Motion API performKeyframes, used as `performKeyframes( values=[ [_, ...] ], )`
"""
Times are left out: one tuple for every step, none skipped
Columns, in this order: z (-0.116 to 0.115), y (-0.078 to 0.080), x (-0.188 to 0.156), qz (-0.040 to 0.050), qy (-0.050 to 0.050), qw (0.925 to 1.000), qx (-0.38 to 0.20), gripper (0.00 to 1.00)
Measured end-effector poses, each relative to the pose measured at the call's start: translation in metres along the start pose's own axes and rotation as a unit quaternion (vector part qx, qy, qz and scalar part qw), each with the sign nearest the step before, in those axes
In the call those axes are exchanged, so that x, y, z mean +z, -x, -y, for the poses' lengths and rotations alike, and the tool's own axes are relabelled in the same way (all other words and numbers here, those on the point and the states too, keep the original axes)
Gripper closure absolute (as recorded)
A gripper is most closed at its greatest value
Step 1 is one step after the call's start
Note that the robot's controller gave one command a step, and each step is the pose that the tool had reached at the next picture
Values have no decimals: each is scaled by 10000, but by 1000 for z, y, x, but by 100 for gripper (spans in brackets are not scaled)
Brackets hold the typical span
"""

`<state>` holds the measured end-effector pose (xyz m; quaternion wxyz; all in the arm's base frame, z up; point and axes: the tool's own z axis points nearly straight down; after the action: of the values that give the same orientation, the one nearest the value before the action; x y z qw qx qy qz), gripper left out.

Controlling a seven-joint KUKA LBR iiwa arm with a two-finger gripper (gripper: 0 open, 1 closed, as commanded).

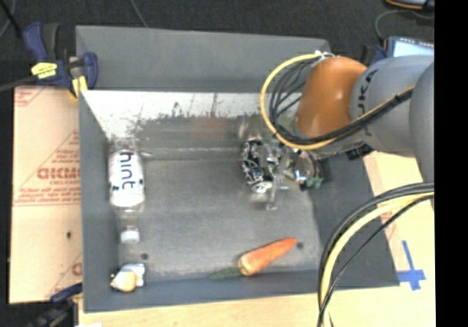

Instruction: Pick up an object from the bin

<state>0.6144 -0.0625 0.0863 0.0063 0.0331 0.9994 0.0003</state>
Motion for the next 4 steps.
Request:
performKeyframes(
  values=[
    [0, 2, -13, 21, -9, 10000, 47, 100],
    [0, 2, -13, 22, -9, 10000, 45, 100],
    [-7, -5, -56, -34, -3, 9999, 98, 100],
    [-28, 13, -99, 34, -8, 9990, 441, 100]
  ],
)
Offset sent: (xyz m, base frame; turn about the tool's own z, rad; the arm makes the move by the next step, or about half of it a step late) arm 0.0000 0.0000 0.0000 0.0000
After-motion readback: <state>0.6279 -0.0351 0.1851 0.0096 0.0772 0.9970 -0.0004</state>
